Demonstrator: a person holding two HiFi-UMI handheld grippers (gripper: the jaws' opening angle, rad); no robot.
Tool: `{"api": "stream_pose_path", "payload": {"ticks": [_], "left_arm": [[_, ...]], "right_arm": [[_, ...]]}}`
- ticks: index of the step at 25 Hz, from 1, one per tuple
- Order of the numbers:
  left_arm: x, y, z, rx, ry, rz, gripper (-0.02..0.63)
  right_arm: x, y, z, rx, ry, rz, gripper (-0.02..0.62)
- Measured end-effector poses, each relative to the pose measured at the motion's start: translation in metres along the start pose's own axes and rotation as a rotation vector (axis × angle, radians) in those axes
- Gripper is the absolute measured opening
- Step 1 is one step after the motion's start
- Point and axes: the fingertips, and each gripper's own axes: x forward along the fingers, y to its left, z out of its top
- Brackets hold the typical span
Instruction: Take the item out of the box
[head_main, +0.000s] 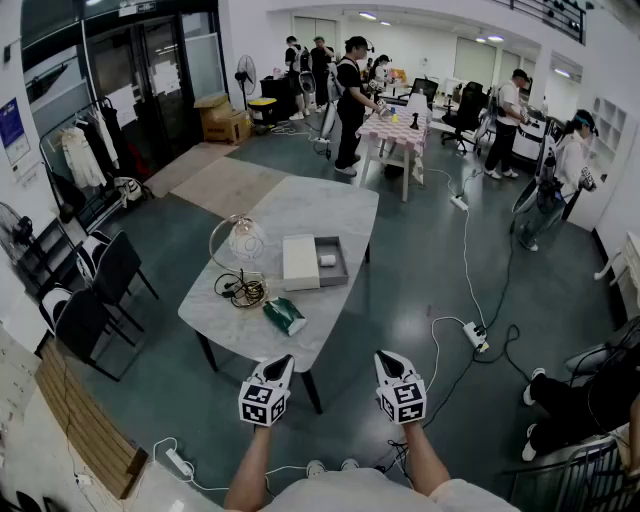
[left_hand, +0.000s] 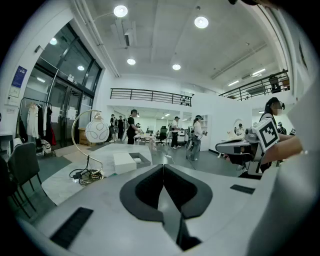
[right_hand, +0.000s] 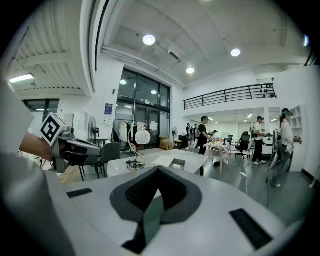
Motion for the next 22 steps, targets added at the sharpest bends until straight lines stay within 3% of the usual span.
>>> {"api": "stream_pose_path", "payload": {"ticks": [17,18,21,22], "left_arm": [[0.002,-0.004,-0.009,-0.003,0.019,-0.006,0.015],[0.003,-0.006,-0.011,-0.004,0.019,-0.007,0.015],[0.003,-0.010,-0.011,-0.006,0.020,-0.007,0.015],[0.003,-0.012,-0.010,-0.006,0.019,-0.006,0.015]], "right_arm": [[0.005,0.003,0.001,0.017,-0.035,0.037,0.002],[0.005,0.004,0.000,0.026,-0.041,0.054,0.013],[0.006,0.012,-0.001,0.039,-0.041,0.113,0.208],[0.005,0.014,0.000,0.034,-0.037,0.120,0.234]]}}
